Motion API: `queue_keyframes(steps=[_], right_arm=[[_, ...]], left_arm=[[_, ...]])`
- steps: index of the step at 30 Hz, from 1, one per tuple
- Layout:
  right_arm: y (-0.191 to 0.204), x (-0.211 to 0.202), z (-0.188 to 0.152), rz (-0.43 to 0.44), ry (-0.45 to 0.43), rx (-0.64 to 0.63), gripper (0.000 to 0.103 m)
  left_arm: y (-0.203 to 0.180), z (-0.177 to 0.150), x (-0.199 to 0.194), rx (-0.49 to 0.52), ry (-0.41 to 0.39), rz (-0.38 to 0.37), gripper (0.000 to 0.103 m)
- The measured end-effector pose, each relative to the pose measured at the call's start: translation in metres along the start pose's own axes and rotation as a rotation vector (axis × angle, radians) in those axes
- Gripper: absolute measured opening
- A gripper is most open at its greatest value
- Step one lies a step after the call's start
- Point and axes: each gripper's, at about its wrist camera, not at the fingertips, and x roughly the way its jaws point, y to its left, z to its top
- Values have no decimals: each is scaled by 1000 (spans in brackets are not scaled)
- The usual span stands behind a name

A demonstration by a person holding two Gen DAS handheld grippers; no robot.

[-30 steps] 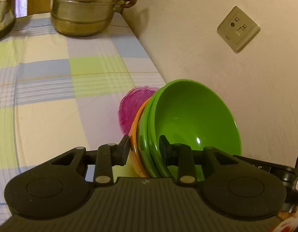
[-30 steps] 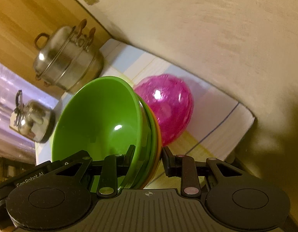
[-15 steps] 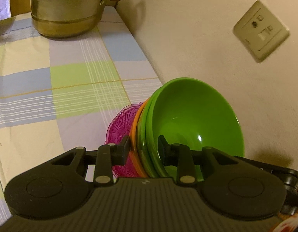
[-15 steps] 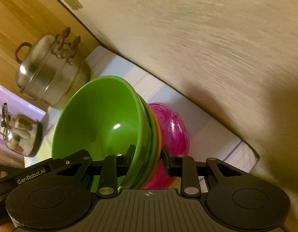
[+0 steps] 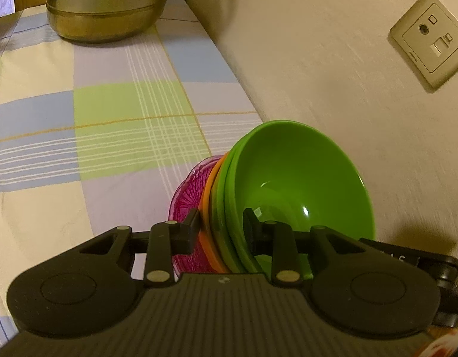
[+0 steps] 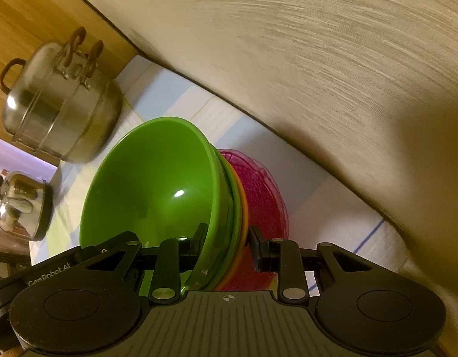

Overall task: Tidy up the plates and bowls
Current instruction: 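Lower the bowl stack with both grippers onto the pink plate stack, then open both grippers to release the bowls on the pink plates, then withdraw both grippers up and away from the stacked dishes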

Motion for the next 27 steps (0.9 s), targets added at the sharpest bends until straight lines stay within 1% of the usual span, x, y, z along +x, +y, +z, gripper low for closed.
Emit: queue_keyframes(steps=[4,7,9,10,11,12,13,16,22,24,27], right_arm=[[2,0,2,-6,6,-1,30],[2,0,2,-3,0,-3,31],[2,-1,1,7,-8,-4,34],[2,-3,0,16,-16,-8,40],[2,-5,-2,18,-28,-15,51],[3,-10,-4,19,-50,-25,58],[4,-14,-5,21,-68,-31,67],[6,-28,-9,41,-105,-40,71],[7,-64,-31,73,-177,-49,77],[8,-73,-39,78,-193,-47,78],[8,-88,-56,72,-210,-62,79]], left_arm=[[2,0,0,-3,3,-10,28],[3,-2,-2,-6,-2,-22,31],[3,-2,-4,-6,-11,-27,33],[4,-3,-6,-6,-21,-30,35],[5,-3,-7,-6,-29,-32,39],[5,-3,-10,-7,-41,-32,44],[6,-4,-16,-11,-59,-33,46],[6,-7,-30,-2,-88,-39,49],[9,-23,-66,6,-165,-30,69],[10,-32,-80,8,-199,-16,80],[9,-47,-100,30,-232,24,86]])
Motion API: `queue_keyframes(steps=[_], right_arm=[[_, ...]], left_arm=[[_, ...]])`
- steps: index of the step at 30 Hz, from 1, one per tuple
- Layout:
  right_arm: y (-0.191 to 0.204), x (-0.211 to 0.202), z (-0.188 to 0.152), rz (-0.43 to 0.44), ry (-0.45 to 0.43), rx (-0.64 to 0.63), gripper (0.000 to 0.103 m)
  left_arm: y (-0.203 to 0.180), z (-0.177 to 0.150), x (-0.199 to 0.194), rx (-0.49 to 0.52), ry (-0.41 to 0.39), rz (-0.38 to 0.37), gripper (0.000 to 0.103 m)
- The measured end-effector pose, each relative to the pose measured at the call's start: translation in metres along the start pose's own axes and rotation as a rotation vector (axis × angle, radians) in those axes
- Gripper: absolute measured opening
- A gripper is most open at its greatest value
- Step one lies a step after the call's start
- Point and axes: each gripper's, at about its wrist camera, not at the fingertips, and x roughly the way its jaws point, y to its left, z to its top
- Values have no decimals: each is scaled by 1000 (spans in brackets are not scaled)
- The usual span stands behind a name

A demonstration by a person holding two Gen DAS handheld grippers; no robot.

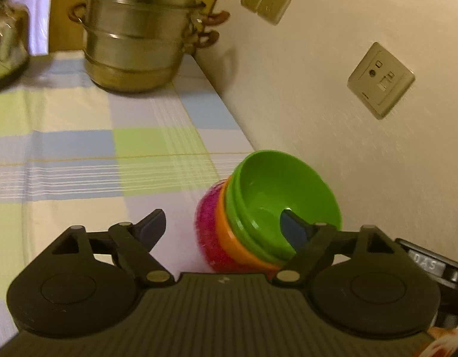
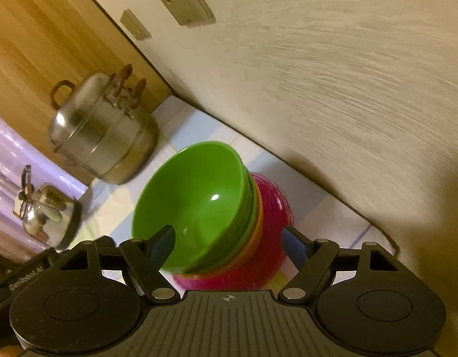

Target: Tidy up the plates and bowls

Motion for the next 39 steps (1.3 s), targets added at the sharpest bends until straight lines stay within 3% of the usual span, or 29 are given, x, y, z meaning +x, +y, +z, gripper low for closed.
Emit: queue_keyframes(steps=[8,20,31,39], right_arm=[[8,-36,-39,-51,-25,-99,81],[19,-72,-96,-106,-47,-338,81],[10,-83,-121,-124,-28,-367,81],[21,-87,-135,-113,-49,-428,81]], left_arm=[[-3,-39,-46,89,-68,116,95],[-11,-104,-93,66,-63,194,99],[-23,-142,-108,71,-45,277,98],[-21,-154,-115,5,-49,249,98]])
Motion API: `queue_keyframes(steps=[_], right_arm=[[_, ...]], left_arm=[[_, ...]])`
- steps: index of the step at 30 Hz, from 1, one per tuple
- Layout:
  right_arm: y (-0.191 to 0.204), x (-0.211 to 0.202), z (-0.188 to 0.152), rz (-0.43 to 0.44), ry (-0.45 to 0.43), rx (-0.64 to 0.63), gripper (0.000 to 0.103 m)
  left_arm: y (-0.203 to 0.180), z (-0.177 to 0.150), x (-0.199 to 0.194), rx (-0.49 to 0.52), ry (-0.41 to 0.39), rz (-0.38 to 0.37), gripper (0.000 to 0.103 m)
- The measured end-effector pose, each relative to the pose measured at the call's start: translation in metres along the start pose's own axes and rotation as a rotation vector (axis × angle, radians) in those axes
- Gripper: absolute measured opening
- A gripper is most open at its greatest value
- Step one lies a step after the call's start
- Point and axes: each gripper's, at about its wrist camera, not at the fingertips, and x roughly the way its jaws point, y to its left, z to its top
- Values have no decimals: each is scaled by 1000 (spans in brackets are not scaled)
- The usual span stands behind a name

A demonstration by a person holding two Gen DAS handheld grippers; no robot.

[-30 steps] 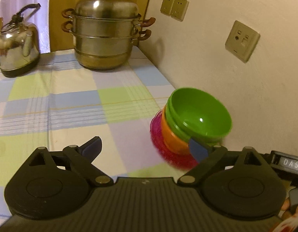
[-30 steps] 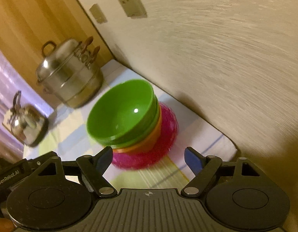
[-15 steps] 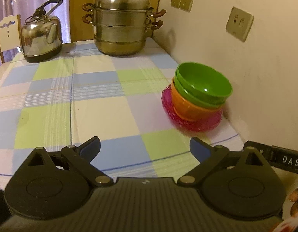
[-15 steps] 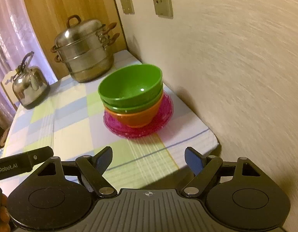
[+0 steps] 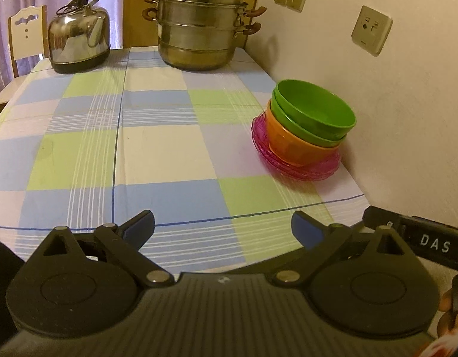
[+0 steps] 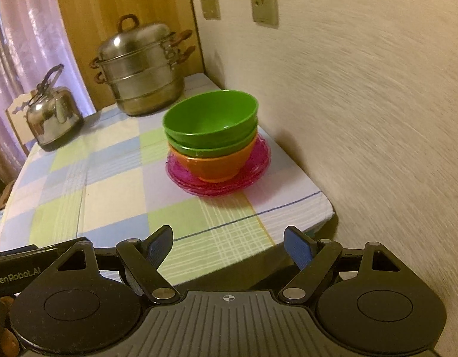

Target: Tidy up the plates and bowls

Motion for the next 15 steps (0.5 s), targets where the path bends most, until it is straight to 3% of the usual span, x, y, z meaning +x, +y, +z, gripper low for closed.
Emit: queue_keyframes(steps=[15], right_arm=[[3,-1,1,-13,-22,-22,81]], left_arm=[[1,0,-1,4,-19,25,98]])
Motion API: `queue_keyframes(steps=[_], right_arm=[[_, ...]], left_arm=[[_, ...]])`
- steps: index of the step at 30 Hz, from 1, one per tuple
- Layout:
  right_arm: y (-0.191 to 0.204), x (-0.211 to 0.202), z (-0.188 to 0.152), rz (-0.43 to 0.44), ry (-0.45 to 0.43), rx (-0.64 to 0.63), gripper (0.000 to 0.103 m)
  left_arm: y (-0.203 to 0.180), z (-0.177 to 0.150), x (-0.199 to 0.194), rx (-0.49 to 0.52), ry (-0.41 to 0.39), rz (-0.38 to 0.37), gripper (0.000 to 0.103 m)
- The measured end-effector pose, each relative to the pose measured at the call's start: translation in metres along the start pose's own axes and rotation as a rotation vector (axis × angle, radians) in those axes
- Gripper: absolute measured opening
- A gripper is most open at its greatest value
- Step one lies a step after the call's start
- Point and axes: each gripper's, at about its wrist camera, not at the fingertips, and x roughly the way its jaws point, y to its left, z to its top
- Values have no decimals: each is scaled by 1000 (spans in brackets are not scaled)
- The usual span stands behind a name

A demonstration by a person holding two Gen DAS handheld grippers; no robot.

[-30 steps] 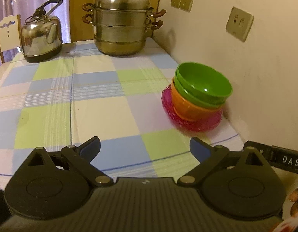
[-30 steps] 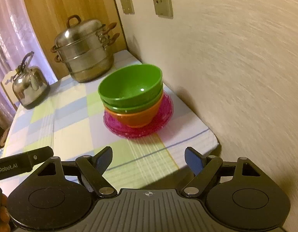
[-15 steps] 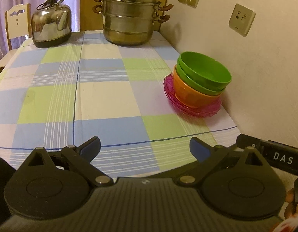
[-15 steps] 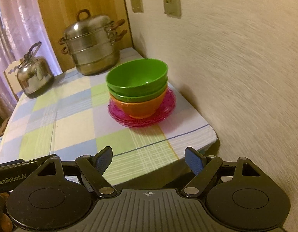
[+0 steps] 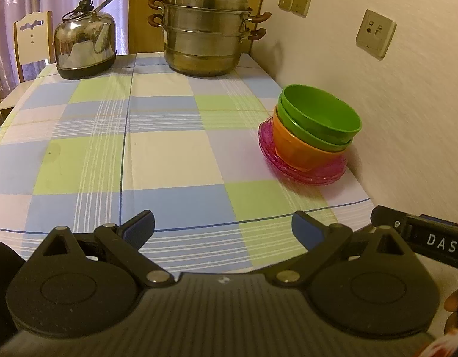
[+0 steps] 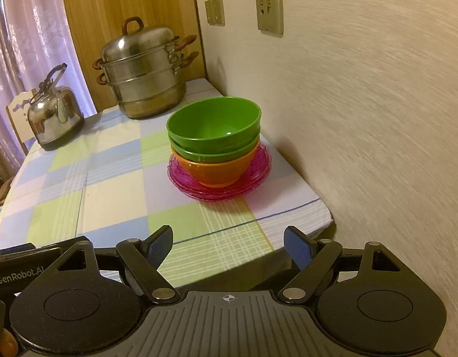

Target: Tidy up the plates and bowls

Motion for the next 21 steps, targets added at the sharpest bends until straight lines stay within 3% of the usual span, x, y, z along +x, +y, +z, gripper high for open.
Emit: queue_keyframes(steps=[21], right_arm=[[-2,4,0,2,3,0,81]], left_arm=[[-3,0,2,21,-1,0,98]])
